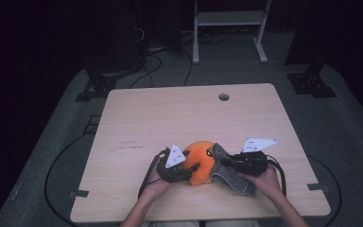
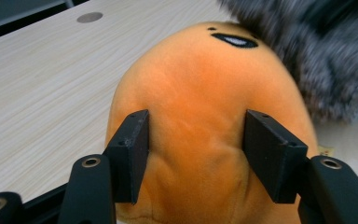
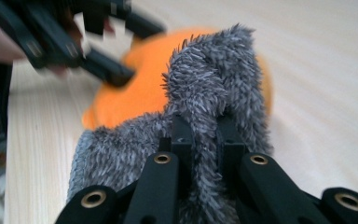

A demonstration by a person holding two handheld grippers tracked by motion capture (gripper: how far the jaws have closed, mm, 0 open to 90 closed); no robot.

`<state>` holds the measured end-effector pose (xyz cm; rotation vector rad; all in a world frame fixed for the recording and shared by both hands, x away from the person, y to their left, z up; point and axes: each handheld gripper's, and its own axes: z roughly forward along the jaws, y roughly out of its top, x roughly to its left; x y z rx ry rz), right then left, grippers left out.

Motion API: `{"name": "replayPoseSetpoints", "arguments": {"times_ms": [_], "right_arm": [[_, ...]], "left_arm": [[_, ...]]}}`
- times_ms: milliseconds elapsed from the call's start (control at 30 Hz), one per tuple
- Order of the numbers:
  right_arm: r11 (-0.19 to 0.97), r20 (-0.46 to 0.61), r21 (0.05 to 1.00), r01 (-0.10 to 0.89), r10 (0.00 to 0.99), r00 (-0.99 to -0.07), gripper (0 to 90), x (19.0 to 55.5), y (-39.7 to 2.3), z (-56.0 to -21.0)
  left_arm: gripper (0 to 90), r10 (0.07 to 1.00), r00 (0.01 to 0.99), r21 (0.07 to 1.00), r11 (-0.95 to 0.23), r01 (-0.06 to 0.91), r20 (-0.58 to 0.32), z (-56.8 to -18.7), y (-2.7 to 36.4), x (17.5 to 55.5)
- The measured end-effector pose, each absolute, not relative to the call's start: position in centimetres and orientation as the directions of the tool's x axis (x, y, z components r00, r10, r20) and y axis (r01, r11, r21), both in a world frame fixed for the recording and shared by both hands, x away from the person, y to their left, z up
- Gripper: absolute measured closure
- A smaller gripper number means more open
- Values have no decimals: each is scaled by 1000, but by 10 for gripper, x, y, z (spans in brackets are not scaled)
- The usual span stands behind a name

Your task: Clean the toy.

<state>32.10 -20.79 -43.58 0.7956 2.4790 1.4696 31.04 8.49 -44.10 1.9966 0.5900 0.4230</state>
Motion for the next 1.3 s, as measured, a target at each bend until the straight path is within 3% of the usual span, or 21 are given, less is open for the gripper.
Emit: {"name": "replayPoseSetpoints", "arguments": {"times_ms": [100, 200, 233, 267, 367, 567, 633, 700, 800, 867, 900, 1000, 1133, 1233, 1300], "right_arm": [[412, 130, 834, 367, 500, -856, 809, 315, -206, -442], [447, 121, 817, 363, 483, -867, 809, 306, -208, -446], [463, 120, 809, 362, 473, -873, 809, 304, -209, -447], [476, 120, 802, 361, 463, -878, 809, 302, -210, -447], [456, 102, 824, 336, 463, -881, 808, 301, -215, -438], [355, 117, 880, 315, 482, -869, 808, 311, -225, -418], [333, 140, 882, 332, 488, -862, 808, 316, -228, -415], [347, 143, 873, 343, 490, -860, 808, 316, -227, -419], [369, 146, 861, 349, 480, -865, 809, 311, -225, -423], [374, 145, 862, 342, 465, -874, 809, 305, -224, -424], [385, 139, 859, 337, 459, -878, 809, 302, -222, -425], [402, 111, 859, 317, 458, -882, 809, 298, -223, -422], [318, 102, 908, 274, 465, -879, 809, 298, -229, -407], [330, 97, 904, 273, 463, -881, 809, 304, -221, -406], [339, 127, 890, 306, 460, -879, 809, 308, -217, -414]], "left_arm": [[171, 595, 802, 901, -313, 299, -60, -431, 93, 316], [124, 616, 780, 869, -322, 376, -109, -435, 94, 322], [140, 601, 788, 857, -327, 399, -137, -439, 93, 323], [237, 580, 804, 862, -332, 383, -133, -441, 92, 321], [409, 565, 825, 879, -396, 266, 5, -438, 86, 311], [482, 429, 866, 862, -508, -3, 256, -431, 74, 292], [480, 400, 872, 855, -517, -41, 283, -430, 73, 289], [418, 419, 875, 872, -489, -5, 241, -430, 73, 291], [161, 502, 864, 892, -408, 194, 42, -427, 75, 302], [125, 517, 853, 861, -402, 313, -69, -430, 73, 309], [173, 505, 858, 858, -396, 328, -95, -433, 73, 309], [388, 486, 872, 882, -435, 181, 61, -431, 70, 298], [450, 419, 841, 842, -535, -77, 343, -425, 64, 285], [405, 403, 856, 847, -527, -73, 324, -428, 65, 285], [242, 438, 876, 886, -463, 28, 202, -429, 68, 291]]}}
